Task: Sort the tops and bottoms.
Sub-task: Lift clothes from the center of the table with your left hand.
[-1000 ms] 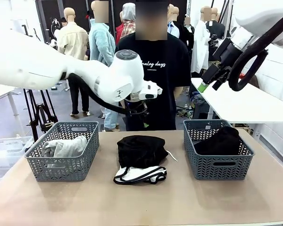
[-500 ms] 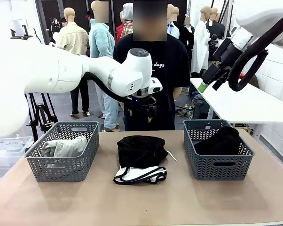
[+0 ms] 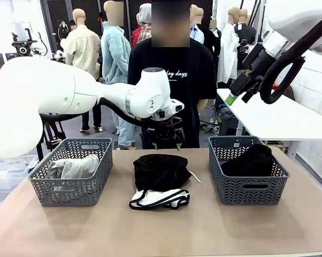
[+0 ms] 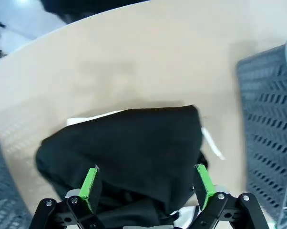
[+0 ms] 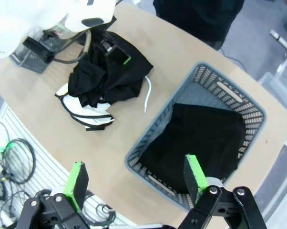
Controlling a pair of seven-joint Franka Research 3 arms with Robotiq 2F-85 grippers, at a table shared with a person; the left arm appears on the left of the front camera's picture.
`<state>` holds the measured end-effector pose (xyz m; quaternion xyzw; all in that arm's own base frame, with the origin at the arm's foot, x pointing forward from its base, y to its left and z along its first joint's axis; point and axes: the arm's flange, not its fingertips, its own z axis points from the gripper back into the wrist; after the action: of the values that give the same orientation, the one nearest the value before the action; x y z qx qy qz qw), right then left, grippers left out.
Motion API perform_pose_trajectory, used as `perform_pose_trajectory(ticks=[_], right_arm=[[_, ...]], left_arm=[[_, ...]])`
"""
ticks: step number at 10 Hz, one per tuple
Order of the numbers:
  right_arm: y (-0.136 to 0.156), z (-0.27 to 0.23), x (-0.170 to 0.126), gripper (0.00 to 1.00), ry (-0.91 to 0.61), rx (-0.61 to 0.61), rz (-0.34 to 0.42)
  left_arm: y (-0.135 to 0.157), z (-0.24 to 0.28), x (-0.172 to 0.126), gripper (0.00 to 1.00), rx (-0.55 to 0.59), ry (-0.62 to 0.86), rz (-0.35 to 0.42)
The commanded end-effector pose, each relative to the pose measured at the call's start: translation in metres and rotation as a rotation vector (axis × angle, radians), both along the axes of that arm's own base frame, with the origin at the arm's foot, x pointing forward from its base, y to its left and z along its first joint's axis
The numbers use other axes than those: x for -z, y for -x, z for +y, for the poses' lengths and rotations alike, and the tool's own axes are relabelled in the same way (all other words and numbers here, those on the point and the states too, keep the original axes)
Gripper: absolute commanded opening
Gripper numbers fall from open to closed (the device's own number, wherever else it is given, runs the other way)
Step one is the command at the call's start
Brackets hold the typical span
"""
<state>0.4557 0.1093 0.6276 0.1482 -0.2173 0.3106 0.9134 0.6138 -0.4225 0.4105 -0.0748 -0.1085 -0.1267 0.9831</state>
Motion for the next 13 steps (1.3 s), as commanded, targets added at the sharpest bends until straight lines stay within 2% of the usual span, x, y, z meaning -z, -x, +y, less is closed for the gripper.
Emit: perform_pose_trajectory(ticks=[1, 3, 5, 7, 11, 13], right_arm=[[0.003, 0.000, 0.004, 1.00, 0.010, 0.014, -0.003], [0.003, 0.000, 0.004, 1.00, 0.010, 0.014, -0.003], [0.003, 0.000, 0.004, 1.00, 0.010, 0.014, -0.003], [0.003, 0.000, 0.004, 1.00, 0.010, 0.014, -0.003], [0.003, 0.000, 0.004, 1.00, 0.010, 0.014, -0.003], [0.003, 0.000, 0.004, 1.00, 0.010, 0.014, -0.003]], left_arm=[[0.009, 0.011, 0.009, 1.00, -0.006, 0.080, 0.018], [0.020, 0.013, 0.026, 1.00, -0.014, 0.014, 0.088], [0.034, 0.016, 0.039, 1.00, -0.012, -0.057, 0.090], [0.035, 0.016, 0.043, 1.00, -0.013, -0.129, 0.058], [0.033, 0.022, 0.058, 0.98, 0.011, -0.157, 0.103], [0.032, 0.023, 0.063, 0.64, 0.030, -0.155, 0.106]])
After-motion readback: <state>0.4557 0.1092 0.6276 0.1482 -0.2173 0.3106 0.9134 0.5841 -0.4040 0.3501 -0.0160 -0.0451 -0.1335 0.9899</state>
